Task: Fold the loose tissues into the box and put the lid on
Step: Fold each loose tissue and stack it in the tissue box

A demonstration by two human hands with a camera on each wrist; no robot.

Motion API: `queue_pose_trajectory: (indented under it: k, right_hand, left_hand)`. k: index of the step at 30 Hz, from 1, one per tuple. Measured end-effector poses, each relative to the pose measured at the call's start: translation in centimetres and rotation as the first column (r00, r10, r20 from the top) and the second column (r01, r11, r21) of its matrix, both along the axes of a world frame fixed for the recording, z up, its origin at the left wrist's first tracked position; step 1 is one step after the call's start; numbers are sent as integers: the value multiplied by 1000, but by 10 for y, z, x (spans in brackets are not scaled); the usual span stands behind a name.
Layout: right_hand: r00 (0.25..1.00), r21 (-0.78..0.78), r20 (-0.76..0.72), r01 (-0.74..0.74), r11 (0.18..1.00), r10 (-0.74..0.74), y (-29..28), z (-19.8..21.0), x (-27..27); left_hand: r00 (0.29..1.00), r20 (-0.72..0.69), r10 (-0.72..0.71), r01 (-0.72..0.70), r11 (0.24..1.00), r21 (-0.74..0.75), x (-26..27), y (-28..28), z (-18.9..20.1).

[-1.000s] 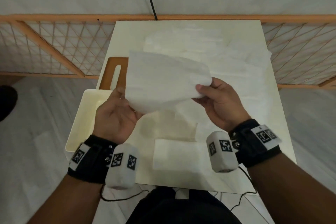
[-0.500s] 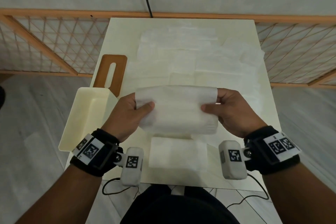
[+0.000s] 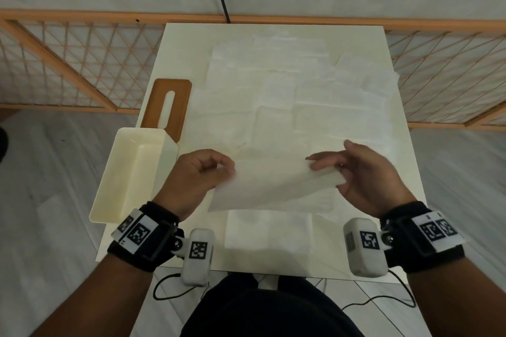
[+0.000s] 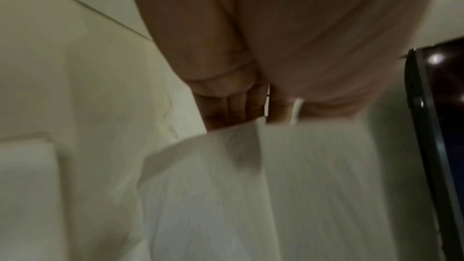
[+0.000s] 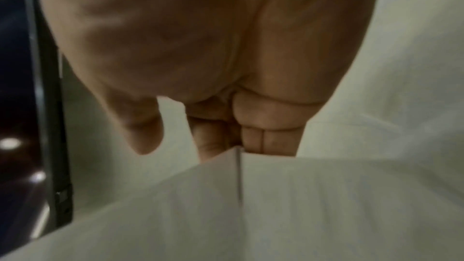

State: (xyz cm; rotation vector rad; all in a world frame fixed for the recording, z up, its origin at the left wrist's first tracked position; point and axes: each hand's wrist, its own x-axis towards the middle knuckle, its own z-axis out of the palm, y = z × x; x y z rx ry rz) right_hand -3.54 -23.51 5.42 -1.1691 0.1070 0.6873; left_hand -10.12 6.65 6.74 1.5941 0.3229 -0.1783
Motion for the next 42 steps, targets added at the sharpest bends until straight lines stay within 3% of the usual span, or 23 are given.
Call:
queue_pose_trajectory:
  k: [2, 4, 7, 10, 13, 17, 24, 28, 31, 33, 36, 40, 42]
  right_hand:
    - [1000, -196, 26, 19, 980, -14, 4, -12, -7]
    - [994, -364, 74, -43, 930, 75, 5, -24, -15]
    - [975, -496, 26, -180, 850, 221, 1, -48, -30]
    - [936, -706, -6, -253, 661, 352, 4, -73, -42]
    - [879, -851, 3, -249, 463, 477, 13, -90, -52]
    - [872, -893, 93, -141, 428, 481, 21, -104, -57]
    - [826, -934, 131, -82, 348, 548, 22, -126, -61]
    - [809, -927, 145, -90, 363, 570, 21, -133, -65]
    - [836, -917, 279, 85, 390, 473, 14, -131, -65]
    - [853, -936, 271, 126, 327, 446, 1, -133, -63]
    - [861, -978, 147, 52, 203, 487, -19, -140, -59]
    - [829, -979, 175, 91, 180, 531, -25, -139, -51]
    - [841, -969, 218, 127, 211, 496, -24, -129, -44]
  left_hand:
    - [999, -8, -41, 42, 993, 112, -7, 1, -16]
    - [996, -89, -23, 36, 989, 145, -14, 3, -31]
    - [974, -226, -34, 79, 978, 194, -29, 3, -53]
    - [931, -353, -96, 194, 948, 252, -44, 2, -82]
    - [890, -436, -132, 315, 870, 380, -52, -1, -108]
    - [918, -383, -100, 309, 787, 534, -54, -3, -125]
    - [954, -292, -74, 244, 757, 607, -50, -6, -141]
    - [953, -292, -86, 259, 731, 632, -51, -6, -144]
    - [955, -282, -94, 261, 722, 641, -51, -6, -144]
    - [961, -261, -90, 245, 715, 655, -52, -5, -144]
    - [958, -242, -155, 279, 701, 656, -53, -9, -143]
    - [942, -229, -247, 337, 690, 641, -50, -16, -139]
    - [945, -227, -235, 327, 697, 638, -46, -19, -136]
